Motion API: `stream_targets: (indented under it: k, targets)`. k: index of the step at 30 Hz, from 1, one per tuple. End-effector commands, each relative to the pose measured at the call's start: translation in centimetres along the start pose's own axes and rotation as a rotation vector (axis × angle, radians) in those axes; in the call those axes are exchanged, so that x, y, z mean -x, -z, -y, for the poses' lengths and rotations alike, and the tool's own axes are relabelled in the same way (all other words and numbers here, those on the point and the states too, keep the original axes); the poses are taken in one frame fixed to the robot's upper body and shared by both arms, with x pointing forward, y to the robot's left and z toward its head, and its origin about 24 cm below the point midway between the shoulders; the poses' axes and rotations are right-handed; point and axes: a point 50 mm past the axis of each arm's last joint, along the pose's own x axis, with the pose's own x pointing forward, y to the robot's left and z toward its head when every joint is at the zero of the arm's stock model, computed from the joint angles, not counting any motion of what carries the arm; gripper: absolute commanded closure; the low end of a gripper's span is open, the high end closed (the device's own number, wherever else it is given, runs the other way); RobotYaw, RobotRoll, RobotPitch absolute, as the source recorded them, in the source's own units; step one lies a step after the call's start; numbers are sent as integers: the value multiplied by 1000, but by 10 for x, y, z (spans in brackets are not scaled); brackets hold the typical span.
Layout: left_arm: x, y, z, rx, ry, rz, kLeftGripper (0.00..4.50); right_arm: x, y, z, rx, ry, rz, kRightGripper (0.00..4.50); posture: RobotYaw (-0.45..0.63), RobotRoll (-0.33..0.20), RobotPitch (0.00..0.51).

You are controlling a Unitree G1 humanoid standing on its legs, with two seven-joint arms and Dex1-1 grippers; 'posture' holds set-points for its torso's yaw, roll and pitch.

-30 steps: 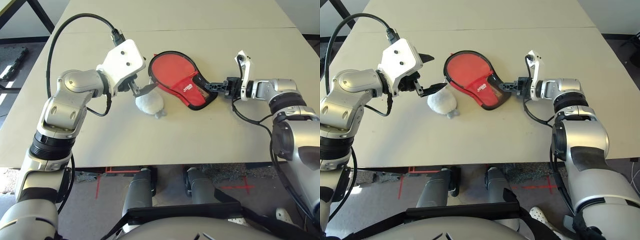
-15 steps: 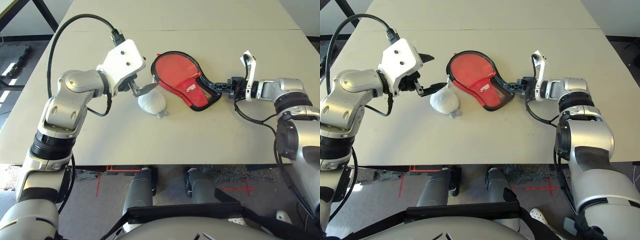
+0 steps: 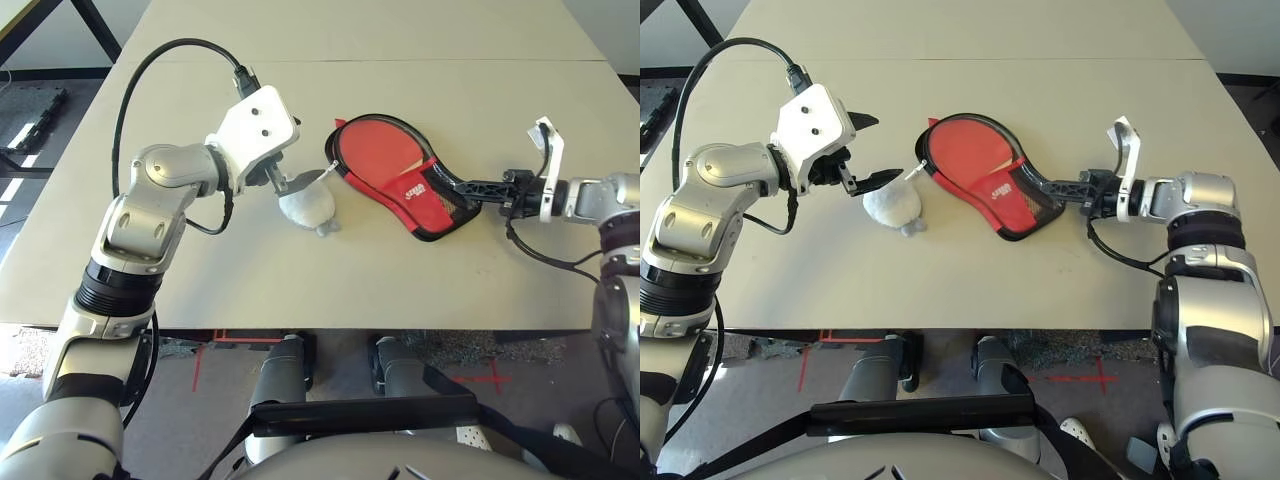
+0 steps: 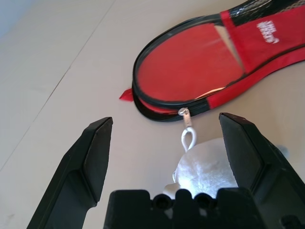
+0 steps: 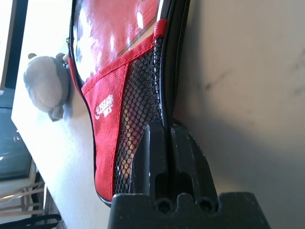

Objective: Store the ping-pong paddle in its case and zip it.

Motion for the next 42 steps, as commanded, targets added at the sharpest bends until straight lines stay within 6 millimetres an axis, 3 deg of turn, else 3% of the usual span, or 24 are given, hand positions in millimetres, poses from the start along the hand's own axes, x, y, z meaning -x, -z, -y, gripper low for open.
stream_targets:
  k: [1,6,11,24,31,34,37,42]
  targets:
    - [-6,-1,3,-13,30,11,0,14,7,-7,-19,-20,-1,4470,85,0,214]
    - [-11,-1,4,-14,44,22,0,31,26,-14,-45,-29,-8,4470,53,0,221]
    - [-14,-1,4,-16,52,29,0,33,42,-22,-69,-37,-14,4470,43,0,225]
    - [-12,0,4,-18,52,22,0,4,58,-40,-95,-82,20,4470,54,0,227]
    - [-7,2,3,-19,48,6,0,2,59,-41,-101,-64,-6,4470,64,0,229]
    - [-4,3,2,-20,54,-7,0,9,55,-41,-74,-52,-27,3715,62,0,229]
    - [0,4,2,-22,68,-21,0,21,47,-42,-12,-55,-37,2664,58,0,228]
    - [13,6,4,-19,111,-58,0,46,27,-51,237,-103,-92,922,55,0,225]
